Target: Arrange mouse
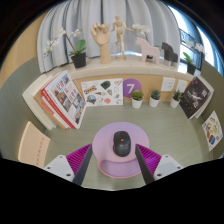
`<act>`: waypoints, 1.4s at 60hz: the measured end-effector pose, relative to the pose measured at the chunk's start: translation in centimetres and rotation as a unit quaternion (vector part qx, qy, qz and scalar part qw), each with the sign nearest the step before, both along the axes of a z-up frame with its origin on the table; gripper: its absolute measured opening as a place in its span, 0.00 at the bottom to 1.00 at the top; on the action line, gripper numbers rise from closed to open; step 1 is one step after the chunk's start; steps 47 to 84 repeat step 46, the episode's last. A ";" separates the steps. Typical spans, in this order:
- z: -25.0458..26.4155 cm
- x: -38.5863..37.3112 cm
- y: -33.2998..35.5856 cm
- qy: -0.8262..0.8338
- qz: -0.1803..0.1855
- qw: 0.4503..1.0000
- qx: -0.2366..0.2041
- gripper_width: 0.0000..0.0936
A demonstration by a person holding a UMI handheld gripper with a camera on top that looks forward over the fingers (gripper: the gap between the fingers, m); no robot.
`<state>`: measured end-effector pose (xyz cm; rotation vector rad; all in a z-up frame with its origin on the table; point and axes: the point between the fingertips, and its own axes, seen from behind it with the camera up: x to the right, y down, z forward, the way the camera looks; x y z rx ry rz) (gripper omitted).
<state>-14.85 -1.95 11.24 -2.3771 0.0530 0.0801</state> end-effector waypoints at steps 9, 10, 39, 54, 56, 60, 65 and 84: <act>7.3 -1.2 -4.7 0.014 -0.020 0.998 0.053 0.93; 8.0 -1.4 -5.2 0.016 -0.021 0.998 0.060 0.93; 14.1 -4.5 -15.9 -0.041 -0.003 0.994 0.100 0.93; 14.6 -4.5 -16.8 -0.047 -0.006 0.993 0.106 0.93; 14.6 -4.5 -16.8 -0.047 -0.006 0.993 0.106 0.93; 14.6 -4.5 -16.8 -0.047 -0.006 0.993 0.106 0.93; 14.6 -4.5 -16.8 -0.047 -0.006 0.993 0.106 0.93; 14.6 -4.5 -16.8 -0.047 -0.006 0.993 0.106 0.93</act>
